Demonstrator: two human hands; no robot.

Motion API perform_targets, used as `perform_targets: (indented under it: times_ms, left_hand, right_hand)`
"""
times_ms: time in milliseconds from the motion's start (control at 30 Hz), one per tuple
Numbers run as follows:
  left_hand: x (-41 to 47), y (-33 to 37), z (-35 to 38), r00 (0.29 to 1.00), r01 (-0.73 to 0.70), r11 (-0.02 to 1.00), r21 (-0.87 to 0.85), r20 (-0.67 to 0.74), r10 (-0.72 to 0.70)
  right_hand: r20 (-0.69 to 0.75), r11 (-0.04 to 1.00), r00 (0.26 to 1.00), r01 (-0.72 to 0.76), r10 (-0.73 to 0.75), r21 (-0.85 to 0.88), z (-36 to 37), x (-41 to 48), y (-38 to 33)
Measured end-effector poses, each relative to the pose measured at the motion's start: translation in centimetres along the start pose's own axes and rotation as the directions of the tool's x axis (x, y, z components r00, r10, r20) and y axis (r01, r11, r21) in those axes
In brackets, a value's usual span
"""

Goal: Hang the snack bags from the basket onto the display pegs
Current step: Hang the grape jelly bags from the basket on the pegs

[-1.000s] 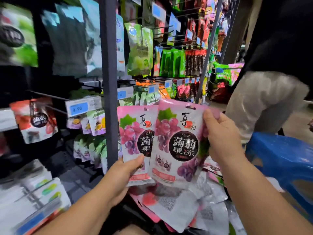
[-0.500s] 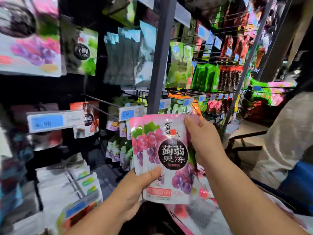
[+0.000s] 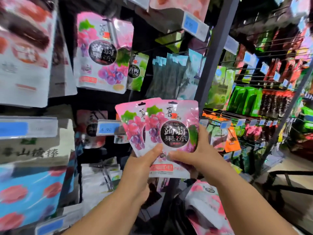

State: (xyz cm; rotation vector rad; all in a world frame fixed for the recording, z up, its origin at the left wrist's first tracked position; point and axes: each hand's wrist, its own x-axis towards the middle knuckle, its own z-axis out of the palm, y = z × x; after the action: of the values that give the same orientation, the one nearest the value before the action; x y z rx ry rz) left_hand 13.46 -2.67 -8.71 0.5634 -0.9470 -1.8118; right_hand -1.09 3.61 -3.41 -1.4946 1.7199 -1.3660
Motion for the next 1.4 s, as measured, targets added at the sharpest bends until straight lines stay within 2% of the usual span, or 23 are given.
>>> perform_targets:
  times_ms: [167,300,433,733,867,1033,1400]
  left_hand:
    - [-0.8,2.8,-1.2,0.989,-0.12,0.993,-0.002,-0.09,0.119]
    - [-1.1,5.5,-2.4,0.974,-0.176,0.984,0.035,-0.137,0.179]
    - [-1.7,9.0,-3.7,0.946,-0.278,0.959,0.06,-0.157,0.284]
    - [-4.4,15.2,-6.2,0.858,-0.444,0.886,0.134,-0.219,0.464]
    - [-4.9,16.9,-7.7,0.811,-0.444,0.864,0.236,-0.304,0.5]
    - [-4.6,18.6,-10.4,0.777,-0.457,0.817,0.351,-0.29,0.559]
    - [-3.9,21.1,-13.1,0.772,-0.451,0.797,0.402,-0.273,0.574]
  right_hand:
    - [0.127,1.0,0.992,0.007,-0.011,0.03,1.9,0.7,-1.8]
    - [0.047,0.988,0.993,0.106,-0.112,0.115,3.6,1.6,-3.0]
    - [-0.018,0.941,0.984,0.176,-0.179,0.289,4.8,2.7,-4.7]
    - [-0.003,0.849,0.953,0.272,-0.304,0.453,8.3,7.7,-9.1]
    - [-0.021,0.814,0.945,0.293,-0.327,0.501,10.0,9.5,-10.4]
    - [-0.046,0.786,0.942,0.304,-0.333,0.539,11.3,10.5,-11.8]
    - [0.002,0.789,0.948,0.263,-0.317,0.556,12.8,12.5,-12.5]
